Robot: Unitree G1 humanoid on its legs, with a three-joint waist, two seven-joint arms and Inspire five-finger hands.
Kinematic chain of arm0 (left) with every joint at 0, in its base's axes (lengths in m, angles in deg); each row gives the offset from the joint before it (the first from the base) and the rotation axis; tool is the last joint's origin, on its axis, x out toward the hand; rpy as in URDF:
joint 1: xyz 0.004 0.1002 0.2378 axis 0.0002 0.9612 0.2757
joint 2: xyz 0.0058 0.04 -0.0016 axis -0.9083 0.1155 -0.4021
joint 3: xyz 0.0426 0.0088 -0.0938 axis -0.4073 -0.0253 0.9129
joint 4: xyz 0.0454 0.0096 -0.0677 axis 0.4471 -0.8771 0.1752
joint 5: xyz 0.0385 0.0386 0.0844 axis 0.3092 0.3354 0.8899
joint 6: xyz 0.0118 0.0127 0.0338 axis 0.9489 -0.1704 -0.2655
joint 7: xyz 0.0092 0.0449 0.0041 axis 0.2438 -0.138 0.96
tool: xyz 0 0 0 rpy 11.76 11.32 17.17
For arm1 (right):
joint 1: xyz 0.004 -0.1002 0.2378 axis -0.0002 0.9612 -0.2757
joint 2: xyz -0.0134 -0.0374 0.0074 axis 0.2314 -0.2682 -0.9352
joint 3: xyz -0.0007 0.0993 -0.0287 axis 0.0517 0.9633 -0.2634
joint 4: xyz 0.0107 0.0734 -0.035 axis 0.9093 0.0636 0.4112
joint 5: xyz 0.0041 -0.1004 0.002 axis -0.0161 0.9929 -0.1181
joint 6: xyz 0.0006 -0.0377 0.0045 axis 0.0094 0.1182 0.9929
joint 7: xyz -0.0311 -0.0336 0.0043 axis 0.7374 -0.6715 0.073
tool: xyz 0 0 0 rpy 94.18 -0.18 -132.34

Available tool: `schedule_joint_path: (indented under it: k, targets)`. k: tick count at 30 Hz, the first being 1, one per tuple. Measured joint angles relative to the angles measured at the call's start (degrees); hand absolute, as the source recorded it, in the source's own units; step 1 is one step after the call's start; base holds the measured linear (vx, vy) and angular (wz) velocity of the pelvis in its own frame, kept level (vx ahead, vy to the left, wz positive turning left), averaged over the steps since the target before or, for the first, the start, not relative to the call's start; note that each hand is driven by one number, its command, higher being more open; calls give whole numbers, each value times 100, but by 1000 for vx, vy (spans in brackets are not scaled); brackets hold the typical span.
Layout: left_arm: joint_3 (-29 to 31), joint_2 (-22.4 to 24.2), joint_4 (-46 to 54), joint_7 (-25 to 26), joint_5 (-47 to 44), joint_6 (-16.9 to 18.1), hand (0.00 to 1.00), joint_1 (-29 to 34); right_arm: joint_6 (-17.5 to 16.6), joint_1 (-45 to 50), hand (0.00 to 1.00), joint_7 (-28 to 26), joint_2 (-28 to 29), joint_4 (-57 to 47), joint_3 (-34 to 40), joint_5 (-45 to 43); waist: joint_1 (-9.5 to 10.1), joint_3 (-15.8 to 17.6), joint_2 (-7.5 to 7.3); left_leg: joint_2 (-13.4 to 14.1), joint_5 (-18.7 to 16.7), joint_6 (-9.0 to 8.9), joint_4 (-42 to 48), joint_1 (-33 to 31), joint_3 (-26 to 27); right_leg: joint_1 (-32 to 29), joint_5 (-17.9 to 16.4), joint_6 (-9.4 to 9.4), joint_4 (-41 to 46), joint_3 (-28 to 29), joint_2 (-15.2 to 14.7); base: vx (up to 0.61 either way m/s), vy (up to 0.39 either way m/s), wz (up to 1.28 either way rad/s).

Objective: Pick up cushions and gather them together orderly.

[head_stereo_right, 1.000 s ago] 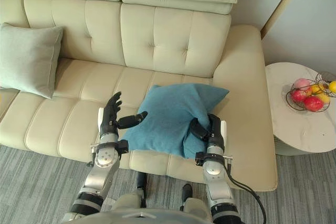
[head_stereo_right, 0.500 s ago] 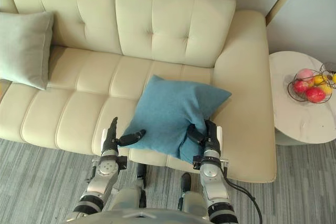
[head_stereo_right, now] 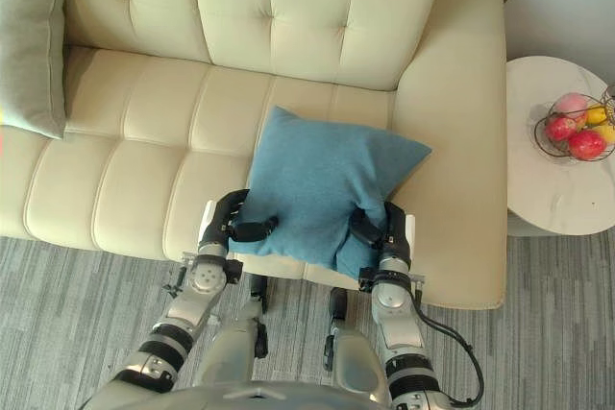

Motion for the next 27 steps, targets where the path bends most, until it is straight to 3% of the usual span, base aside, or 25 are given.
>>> schedule_joint_path:
  k: [6, 16, 27]
  targets:
    - [-173, -15, 254, -7, -277, 19, 0, -6, -8, 53, 0, 41, -37, -195, 90, -1, -1, 14, -21, 6, 4, 0, 1, 10, 4, 5, -2, 0, 10, 3, -11, 0, 0, 0]
    - [-222, 20, 1230, -68, -550, -8, 0, 634, -4, 448, 0, 35, -33, -539, 92, -2, 2, 44, 39, 53, -10, -23, -1, 280, -5, 258, -51, -40, 44, -17, 10, 0, 0, 0]
    - [-214, -14, 2587, 437, -557, -24, 0, 755, -6, 186, 0, 330, -263, -1377, -225, 299, 2, -7, 129, 35, 1, -44, 0, 349, -47, 366, -41, -25, -8, -33, 2, -2, 1, 0]
